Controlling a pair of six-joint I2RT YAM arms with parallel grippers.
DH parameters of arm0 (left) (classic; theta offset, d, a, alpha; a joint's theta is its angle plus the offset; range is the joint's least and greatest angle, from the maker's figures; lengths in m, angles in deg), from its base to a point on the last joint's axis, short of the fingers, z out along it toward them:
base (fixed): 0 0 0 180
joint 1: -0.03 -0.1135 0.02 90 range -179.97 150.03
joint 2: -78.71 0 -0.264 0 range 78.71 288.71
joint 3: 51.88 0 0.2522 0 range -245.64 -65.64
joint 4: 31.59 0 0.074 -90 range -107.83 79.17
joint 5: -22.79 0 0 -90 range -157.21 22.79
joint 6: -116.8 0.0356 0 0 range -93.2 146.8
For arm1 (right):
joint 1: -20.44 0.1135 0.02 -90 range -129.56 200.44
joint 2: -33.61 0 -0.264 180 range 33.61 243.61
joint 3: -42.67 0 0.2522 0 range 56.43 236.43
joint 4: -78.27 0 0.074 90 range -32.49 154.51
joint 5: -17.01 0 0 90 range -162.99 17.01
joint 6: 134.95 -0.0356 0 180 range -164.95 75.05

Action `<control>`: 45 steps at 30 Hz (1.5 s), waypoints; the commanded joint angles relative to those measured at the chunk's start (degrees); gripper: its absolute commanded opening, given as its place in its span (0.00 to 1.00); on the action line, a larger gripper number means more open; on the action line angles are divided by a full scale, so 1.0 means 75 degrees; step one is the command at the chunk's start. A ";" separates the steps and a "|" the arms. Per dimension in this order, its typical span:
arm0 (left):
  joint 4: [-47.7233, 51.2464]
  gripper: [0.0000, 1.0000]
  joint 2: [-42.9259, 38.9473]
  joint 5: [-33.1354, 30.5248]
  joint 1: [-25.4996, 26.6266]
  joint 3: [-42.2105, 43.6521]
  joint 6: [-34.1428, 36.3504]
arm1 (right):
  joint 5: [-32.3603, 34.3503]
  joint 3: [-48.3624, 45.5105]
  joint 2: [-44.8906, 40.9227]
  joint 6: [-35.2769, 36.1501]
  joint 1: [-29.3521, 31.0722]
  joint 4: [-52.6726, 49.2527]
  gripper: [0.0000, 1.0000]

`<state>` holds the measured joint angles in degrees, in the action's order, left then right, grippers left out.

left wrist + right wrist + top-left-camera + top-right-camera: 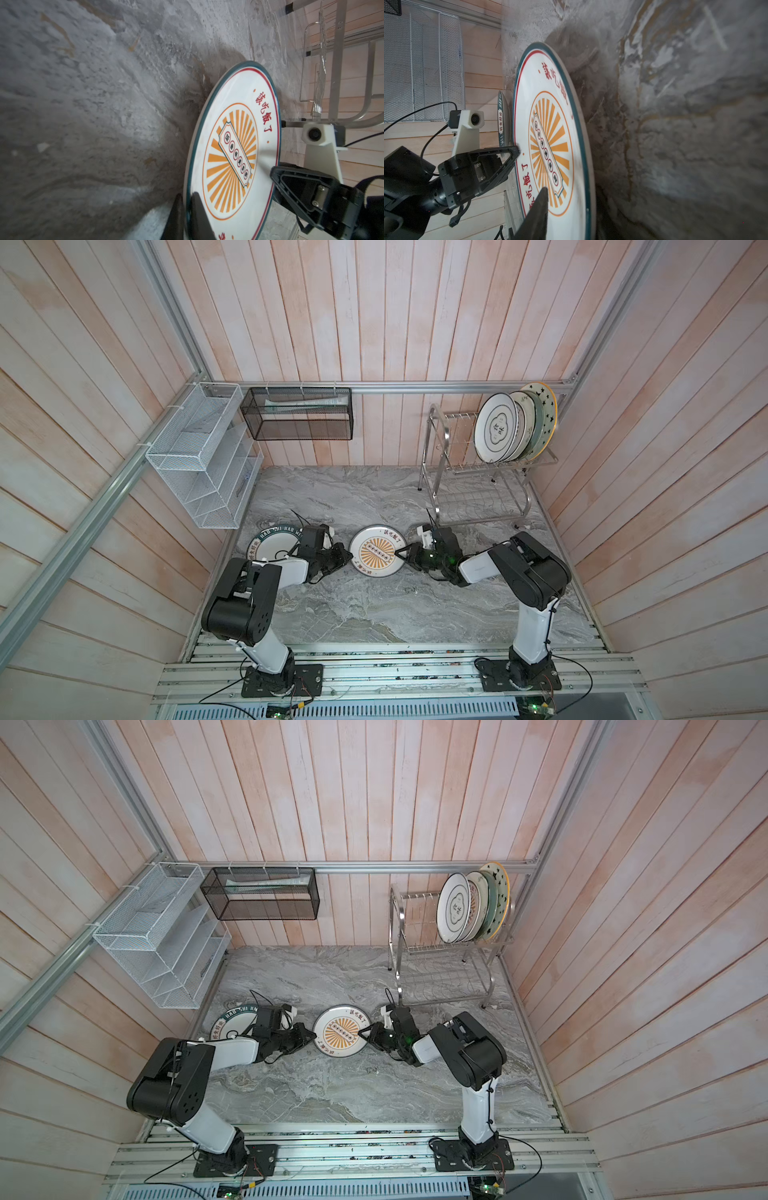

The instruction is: Load the plates into the dish rack

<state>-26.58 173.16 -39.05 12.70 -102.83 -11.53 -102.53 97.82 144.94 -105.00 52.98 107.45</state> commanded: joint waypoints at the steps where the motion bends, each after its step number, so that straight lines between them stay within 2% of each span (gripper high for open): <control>1: -0.0141 0.10 0.0074 0.0380 0.0161 -0.0227 0.0235 | -0.0247 0.0022 0.0144 -0.0063 0.0045 0.0339 0.31; 11: -0.0239 0.09 0.0053 0.0521 0.0247 -0.0243 0.0270 | -0.0408 0.0060 0.0203 -0.0126 0.0056 0.0512 0.28; 17: -0.0245 0.05 0.0029 0.0546 0.0266 -0.0233 0.0270 | -0.0539 0.0060 0.0215 -0.0114 0.0065 0.0667 0.13; 24: -0.0147 0.06 -0.0088 0.0472 0.0262 -0.0252 0.0247 | -0.0585 0.0025 0.0124 -0.0027 0.0058 0.0687 0.00; 25: -0.0097 0.07 -0.0128 0.0431 0.0257 -0.0261 0.0237 | -0.0588 0.0016 0.0100 -0.0032 0.0058 0.0681 0.00; 30: 0.0170 0.29 -0.0410 0.0198 0.0265 -0.0291 0.0255 | -0.0577 -0.0032 -0.0018 0.0060 0.0056 0.0682 0.00; 37: 0.0518 0.37 -0.1053 -0.0196 0.0263 -0.0267 0.0310 | -0.0444 -0.0221 -0.0425 0.0289 0.0097 0.0780 0.00; 45: 0.1027 0.40 -0.2307 -0.0945 0.0261 -0.0280 0.0466 | 0.0519 -0.0174 -0.1565 0.1418 0.0422 -0.0437 0.00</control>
<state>-19.48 159.11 -43.31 14.40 -103.42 -9.74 -101.43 96.57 136.43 -99.52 54.75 107.14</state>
